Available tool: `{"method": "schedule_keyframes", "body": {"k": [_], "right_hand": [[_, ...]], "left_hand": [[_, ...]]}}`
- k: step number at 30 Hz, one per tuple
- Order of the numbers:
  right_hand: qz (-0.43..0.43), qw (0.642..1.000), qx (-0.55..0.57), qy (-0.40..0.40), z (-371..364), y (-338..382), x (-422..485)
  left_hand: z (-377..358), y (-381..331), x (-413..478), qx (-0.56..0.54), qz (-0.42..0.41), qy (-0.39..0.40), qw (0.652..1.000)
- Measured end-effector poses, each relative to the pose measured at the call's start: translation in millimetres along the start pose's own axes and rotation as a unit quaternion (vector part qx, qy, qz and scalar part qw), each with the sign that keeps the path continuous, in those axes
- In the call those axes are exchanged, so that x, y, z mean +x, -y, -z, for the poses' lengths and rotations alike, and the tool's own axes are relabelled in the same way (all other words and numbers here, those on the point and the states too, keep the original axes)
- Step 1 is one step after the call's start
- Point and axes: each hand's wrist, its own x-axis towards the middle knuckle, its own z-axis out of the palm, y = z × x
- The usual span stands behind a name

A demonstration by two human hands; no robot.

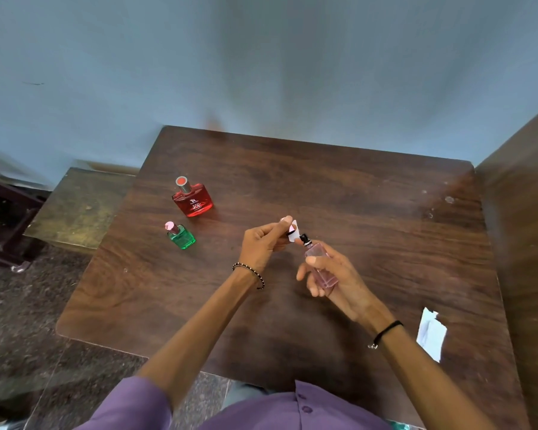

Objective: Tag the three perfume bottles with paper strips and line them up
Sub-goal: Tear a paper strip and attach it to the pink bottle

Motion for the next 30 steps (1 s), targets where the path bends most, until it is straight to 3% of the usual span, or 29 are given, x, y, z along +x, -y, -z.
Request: {"method": "schedule_keyframes", "body": {"k": [5,11,14,17,22,30], "right_hand": [[0.008,0.998,0.066,-0.008,0.6,6.7,0.8],[-0.021,0.985,-0.147,-0.086,-3.0,14.6,4.9],[0.036,0.930,-0.353,-0.098,-3.3,12.8,4.9],[0.105,0.868,-0.471,-0.114,-2.1,5.6,4.9],[0.126,0.800,-0.569,-0.142,-2.7,2.8,5.1],[0.137,0.743,-0.636,-0.156,-3.3,5.1,3.6]], "left_hand": [[-7.0,0.4,-2.6,-0.012,0.005,0.006,1.000],[-12.8,-1.5,-3.0,-0.016,0.010,0.007,1.000],[-14.0,-1.4,-3.1,-0.028,0.014,0.013,0.999],[-16.2,-0.9,-3.1,-0.051,0.025,0.015,0.998],[-18.6,-1.3,-3.9,-0.062,0.038,0.014,0.997],[-22.8,-3.2,-5.6,-0.087,0.059,0.030,0.994]]}}
